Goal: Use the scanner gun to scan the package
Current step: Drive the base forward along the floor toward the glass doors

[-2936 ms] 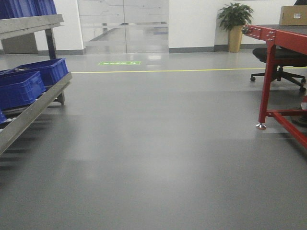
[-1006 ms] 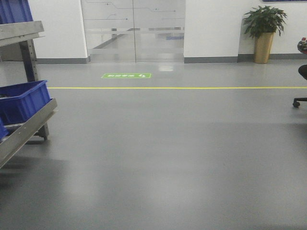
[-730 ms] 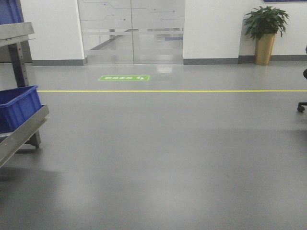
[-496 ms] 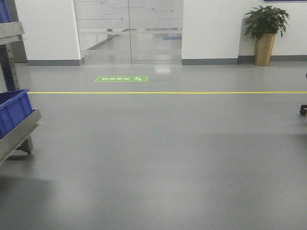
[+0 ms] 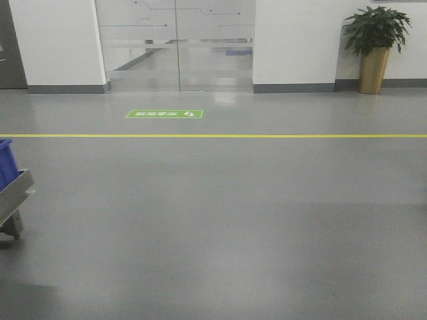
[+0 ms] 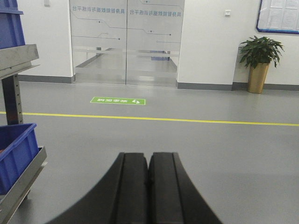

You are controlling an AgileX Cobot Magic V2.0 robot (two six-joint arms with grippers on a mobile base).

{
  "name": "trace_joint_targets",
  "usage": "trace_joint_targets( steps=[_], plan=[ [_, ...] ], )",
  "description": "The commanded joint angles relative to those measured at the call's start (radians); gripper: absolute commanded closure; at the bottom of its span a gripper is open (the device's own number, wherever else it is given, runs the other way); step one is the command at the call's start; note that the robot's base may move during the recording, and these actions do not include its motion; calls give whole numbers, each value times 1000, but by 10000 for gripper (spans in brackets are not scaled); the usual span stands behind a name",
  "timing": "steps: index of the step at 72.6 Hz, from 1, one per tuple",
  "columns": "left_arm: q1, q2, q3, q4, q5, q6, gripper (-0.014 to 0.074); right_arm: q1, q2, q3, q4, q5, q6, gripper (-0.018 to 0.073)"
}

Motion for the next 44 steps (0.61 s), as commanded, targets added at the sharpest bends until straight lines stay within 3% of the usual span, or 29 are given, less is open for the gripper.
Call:
trace_joint_targets(
  steps=[1, 44],
  plan=[
    [0, -3, -1, -6, -13, 0, 708, -4, -2, 0, 3, -18, -7, 728],
    [0, -3, -1, -6, -13, 0, 708, -4, -2, 0, 3, -18, -7, 728]
  ],
)
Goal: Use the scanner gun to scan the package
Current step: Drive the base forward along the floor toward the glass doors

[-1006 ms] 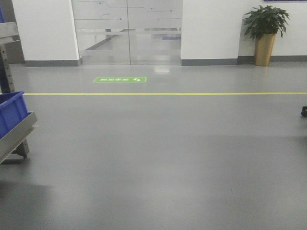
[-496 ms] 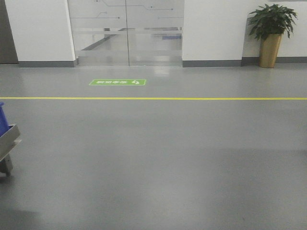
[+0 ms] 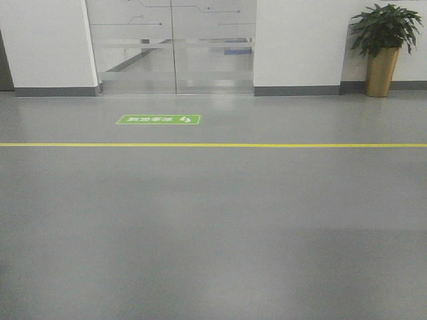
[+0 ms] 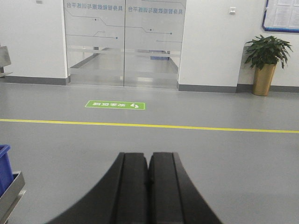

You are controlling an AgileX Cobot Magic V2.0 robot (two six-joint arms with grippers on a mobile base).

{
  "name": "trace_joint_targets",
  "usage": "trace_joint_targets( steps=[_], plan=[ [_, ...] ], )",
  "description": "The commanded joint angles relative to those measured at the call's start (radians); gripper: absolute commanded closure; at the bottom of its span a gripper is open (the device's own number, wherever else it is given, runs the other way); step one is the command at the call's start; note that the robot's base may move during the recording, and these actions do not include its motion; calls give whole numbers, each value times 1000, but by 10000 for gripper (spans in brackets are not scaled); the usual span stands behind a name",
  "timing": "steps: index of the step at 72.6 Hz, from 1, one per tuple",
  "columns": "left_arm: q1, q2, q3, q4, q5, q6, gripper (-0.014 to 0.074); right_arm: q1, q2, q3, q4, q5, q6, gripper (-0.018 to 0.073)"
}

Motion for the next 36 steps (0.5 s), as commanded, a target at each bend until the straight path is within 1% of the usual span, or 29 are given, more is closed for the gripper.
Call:
trace_joint_targets(
  steps=[1, 36],
  plan=[
    [0, -3, -1, -6, -13, 0, 708, -4, -2, 0, 3, -18, -7, 728],
    [0, -3, -1, -6, -13, 0, 708, -4, -2, 0, 3, -18, -7, 728]
  ],
)
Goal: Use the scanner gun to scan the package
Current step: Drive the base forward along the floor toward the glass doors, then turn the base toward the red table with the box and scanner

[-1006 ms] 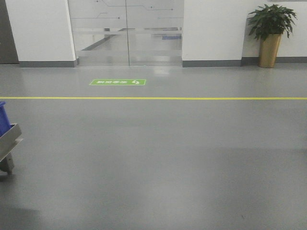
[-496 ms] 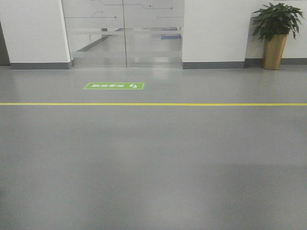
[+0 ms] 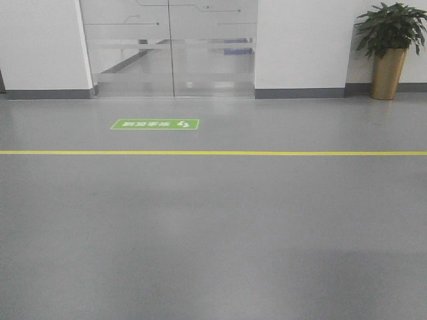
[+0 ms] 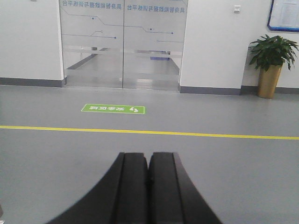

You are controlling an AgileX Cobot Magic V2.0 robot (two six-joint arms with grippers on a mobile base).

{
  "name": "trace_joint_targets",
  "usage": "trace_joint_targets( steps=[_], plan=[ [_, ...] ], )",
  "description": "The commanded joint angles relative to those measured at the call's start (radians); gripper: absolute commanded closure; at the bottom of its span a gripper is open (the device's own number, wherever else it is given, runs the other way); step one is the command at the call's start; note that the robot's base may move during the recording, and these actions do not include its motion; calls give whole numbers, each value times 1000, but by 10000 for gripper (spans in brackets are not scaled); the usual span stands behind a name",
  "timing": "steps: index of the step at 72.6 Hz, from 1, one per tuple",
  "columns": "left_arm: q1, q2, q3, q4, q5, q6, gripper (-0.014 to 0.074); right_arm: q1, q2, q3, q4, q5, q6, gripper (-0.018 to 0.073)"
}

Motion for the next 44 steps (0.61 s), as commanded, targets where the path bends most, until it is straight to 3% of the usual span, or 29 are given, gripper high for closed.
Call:
trace_joint_targets(
  steps=[1, 44],
  plan=[
    [0, -3, -1, -6, -13, 0, 708, -4, -2, 0, 3, -18, -7, 728],
    [0, -3, -1, -6, -13, 0, 708, -4, -2, 0, 3, -18, -7, 728]
  ],
)
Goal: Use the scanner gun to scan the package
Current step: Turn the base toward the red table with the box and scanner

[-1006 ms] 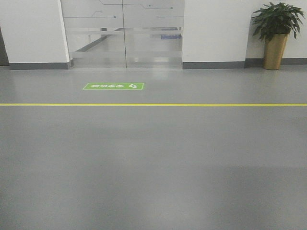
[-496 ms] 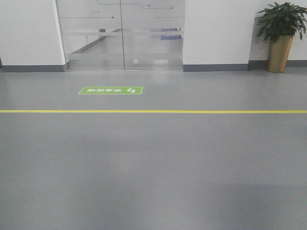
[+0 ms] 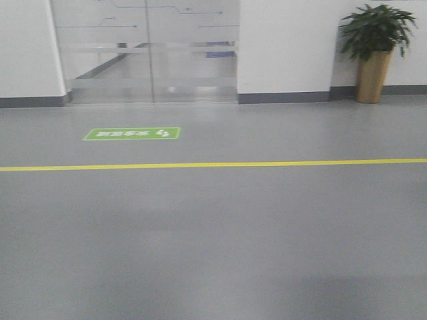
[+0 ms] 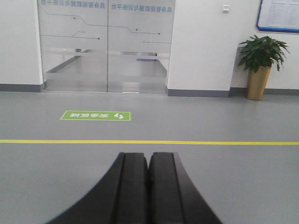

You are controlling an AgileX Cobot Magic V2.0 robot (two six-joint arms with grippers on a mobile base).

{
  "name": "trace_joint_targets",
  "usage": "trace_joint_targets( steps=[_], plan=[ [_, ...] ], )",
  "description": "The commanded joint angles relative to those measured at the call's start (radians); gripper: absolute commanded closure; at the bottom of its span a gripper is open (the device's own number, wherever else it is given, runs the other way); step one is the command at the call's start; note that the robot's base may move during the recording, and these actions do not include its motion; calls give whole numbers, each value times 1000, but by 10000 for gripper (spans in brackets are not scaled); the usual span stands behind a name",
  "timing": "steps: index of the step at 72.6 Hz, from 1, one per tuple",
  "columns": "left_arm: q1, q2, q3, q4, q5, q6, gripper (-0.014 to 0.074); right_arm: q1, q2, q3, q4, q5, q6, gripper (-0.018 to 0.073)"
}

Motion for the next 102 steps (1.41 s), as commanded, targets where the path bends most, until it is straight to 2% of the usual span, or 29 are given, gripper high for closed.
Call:
trace_joint_targets(
  steps=[1, 102],
  plan=[
    [0, -3, -1, -6, -13, 0, 708, -4, -2, 0, 3, -18, -7, 728],
    [0, -3, -1, -6, -13, 0, 708, -4, -2, 0, 3, -18, -7, 728]
  ],
)
